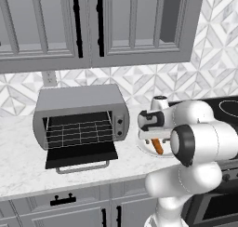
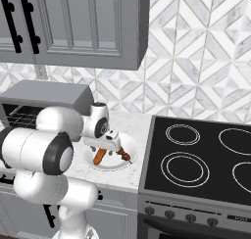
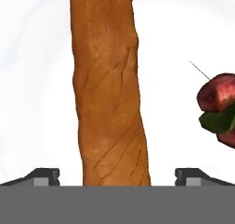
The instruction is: Pick up the kebab skewer and baguette bread, and place them inside the toaster oven. Close the toaster oven door and start by setting the timer.
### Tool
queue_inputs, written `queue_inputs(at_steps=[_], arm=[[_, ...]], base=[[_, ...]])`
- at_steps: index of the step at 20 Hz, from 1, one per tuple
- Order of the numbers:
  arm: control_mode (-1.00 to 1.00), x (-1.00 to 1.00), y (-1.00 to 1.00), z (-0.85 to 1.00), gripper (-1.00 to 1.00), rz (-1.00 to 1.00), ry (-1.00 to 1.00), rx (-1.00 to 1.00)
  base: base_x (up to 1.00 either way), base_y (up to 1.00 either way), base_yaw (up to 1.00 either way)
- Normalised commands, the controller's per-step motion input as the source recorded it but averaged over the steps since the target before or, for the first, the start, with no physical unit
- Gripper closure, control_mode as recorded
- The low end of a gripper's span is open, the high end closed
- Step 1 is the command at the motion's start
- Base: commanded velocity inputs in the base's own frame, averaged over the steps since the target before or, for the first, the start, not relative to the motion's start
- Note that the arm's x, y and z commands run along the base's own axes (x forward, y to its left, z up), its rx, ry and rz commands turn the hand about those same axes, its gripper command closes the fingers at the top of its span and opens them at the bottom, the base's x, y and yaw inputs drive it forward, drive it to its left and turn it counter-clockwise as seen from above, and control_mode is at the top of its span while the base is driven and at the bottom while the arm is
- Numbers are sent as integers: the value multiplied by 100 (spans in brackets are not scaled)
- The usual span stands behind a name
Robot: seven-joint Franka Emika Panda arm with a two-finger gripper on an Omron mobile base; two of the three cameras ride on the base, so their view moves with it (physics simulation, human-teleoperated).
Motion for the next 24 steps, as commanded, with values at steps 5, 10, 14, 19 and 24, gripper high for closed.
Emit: queue_inputs(at_steps=[5,10,14,19,24], arm=[[-100,0,5,-12,100,-1,0,2],[-100,-7,0,10,100,-2,0,7],[-100,-56,16,100,100,-4,0,15],[-100,-94,71,92,100,-32,-2,8],[-100,-65,100,78,100,-45,-8,1]], base=[[0,0,0],[0,0,0],[0,0,0],[0,0,0],[0,0,0]])
